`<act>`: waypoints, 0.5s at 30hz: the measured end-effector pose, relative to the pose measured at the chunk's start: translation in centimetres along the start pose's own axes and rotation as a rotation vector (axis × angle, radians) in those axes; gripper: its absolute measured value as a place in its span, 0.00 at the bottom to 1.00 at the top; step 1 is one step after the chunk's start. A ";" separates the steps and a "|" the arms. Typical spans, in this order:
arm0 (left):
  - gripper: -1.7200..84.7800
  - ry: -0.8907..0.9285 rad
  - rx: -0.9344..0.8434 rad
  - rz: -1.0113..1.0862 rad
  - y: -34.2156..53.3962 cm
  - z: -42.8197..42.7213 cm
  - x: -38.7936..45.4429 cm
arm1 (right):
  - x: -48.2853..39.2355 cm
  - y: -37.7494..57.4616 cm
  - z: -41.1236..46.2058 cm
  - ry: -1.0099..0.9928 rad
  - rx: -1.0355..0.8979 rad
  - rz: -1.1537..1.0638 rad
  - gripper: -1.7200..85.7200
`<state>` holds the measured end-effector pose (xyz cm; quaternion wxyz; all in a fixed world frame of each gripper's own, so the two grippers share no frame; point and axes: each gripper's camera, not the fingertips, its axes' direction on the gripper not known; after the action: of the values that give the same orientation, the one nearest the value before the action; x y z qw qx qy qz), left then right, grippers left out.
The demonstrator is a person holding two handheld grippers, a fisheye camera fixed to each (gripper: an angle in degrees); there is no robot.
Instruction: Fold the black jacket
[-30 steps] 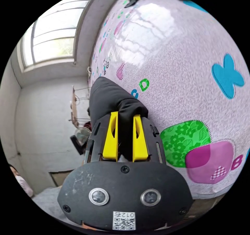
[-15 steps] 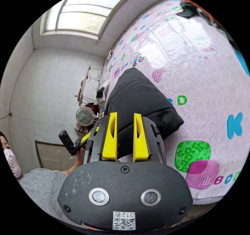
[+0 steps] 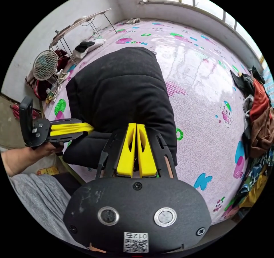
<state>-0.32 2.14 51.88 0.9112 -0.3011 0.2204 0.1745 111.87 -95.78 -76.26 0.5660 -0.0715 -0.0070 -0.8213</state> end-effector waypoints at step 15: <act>0.17 0.362 0.107 -0.712 10.1 -5.3 -15.4 | -7.5 16.5 1.2 -0.196 0.142 -0.312 0.09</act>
<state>-19.41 3.66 51.13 0.8755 -0.3368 0.2678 -0.2197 129.99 -94.68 -77.18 0.4319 -0.1091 -0.1307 -0.8857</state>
